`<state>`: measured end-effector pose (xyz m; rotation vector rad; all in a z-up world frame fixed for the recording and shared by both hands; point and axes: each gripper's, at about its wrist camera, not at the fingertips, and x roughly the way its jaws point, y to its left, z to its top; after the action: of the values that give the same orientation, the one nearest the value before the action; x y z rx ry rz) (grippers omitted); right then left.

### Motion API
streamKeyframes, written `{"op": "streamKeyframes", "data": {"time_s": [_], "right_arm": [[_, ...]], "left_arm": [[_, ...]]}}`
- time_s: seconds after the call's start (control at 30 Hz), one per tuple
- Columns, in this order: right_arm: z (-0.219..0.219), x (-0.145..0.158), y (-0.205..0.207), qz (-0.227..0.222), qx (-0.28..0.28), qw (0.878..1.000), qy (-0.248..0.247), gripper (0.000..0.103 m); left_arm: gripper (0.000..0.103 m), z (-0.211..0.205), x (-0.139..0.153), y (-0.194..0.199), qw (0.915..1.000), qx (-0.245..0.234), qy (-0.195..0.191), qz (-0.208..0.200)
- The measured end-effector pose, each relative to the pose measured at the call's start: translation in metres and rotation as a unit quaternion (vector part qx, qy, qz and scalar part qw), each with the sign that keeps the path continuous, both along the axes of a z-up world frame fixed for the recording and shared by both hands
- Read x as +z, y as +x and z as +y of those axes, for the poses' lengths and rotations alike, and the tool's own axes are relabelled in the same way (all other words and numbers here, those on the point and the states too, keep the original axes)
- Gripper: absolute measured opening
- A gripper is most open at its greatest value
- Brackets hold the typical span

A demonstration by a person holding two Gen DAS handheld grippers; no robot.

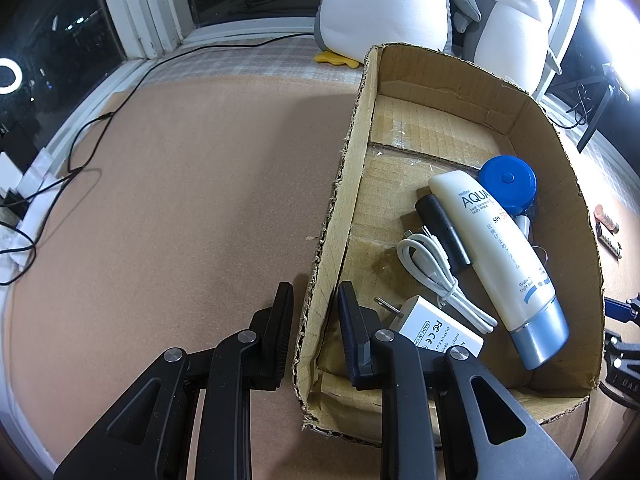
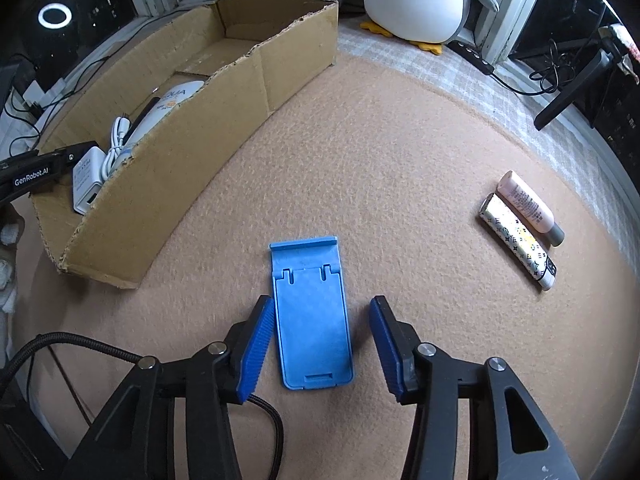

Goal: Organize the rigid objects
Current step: 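Move the right tool to the blue phone stand on the mat, then close the right tool on the blue phone stand, then carry the phone stand into the box and open the right tool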

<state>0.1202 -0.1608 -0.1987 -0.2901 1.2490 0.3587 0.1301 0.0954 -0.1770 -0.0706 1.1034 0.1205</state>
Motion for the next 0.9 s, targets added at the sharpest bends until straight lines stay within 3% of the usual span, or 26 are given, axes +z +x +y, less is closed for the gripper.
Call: {"op": "streamKeyframes", "data": {"time_s": [0.07,0.3,0.53,0.9], "right_arm": [[-0.001,0.000,0.003,-0.001,-0.004,1.000,0.002,0.033],[-0.005,0.000,0.007,-0.008,-0.017,1.000,0.012,0.033],[-0.013,0.003,0.020,-0.021,-0.065,0.997,0.041,0.033],[-0.011,0.042,0.027,-0.069,-0.087,0.991,0.076,0.033]], "left_arm": [[0.021,0.000,0.000,0.000,1.0000,0.000,0.000,0.000],[0.021,0.000,0.000,0.000,1.0000,0.000,0.000,0.000],[0.021,0.000,0.000,0.000,1.0000,0.000,0.000,0.000],[0.021,0.001,0.000,0.000,1.0000,0.000,0.000,0.000]]}}
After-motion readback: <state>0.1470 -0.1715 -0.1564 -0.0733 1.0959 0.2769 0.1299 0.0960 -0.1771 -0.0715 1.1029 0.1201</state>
